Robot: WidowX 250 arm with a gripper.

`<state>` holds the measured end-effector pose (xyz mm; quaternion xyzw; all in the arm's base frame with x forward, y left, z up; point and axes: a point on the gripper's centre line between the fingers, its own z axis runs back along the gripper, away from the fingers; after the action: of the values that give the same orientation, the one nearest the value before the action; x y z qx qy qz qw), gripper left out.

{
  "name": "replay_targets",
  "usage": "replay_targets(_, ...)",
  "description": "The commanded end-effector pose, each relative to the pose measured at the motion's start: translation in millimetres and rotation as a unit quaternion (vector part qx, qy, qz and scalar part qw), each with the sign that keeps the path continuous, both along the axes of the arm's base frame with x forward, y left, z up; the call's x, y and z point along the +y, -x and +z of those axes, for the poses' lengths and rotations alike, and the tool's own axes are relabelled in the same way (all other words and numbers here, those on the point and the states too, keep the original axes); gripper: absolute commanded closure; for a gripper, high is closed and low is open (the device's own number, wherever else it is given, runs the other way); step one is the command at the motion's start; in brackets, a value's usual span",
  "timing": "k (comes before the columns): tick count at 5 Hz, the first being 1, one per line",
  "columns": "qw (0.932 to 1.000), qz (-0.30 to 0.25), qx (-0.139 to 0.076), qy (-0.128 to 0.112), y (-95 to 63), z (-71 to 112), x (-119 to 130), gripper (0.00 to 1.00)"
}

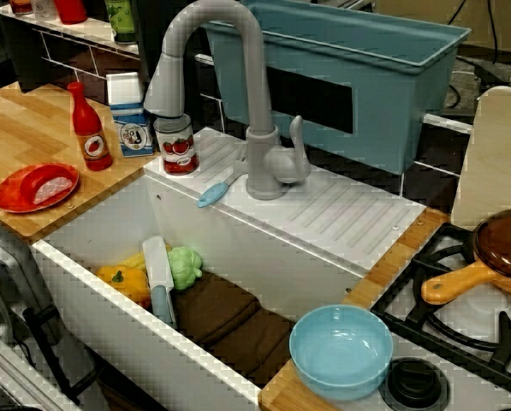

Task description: Lift bowl

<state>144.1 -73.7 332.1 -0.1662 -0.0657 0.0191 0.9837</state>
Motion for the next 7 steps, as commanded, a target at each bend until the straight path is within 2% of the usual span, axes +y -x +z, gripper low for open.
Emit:
replay_targets(1, 1.0000, 0.000, 0.000, 0.000, 0.0, 0.0, 0.0, 0.00)
replay_targets(2, 0.9993, 0.009, -0.015, -0.034, 5.2, -30.3, -0.7, 0.00)
replay_targets(3, 0.9973, 0.037, -0.027, -0.058, 1.5, -50.8, 9.3, 0.00)
replay_targets(5, 0.9894, 0.079, -0.037, -0.116, -17.5, -109.1, 22.3, 0.00)
replay_targets(6, 0.9864, 0.095, -0.031, -0.131, -28.4, -130.9, 24.7, 0.00)
replay_targets(7, 0.9861, 0.089, -0.026, -0.138, -39.6, -156.1, 21.6, 0.00)
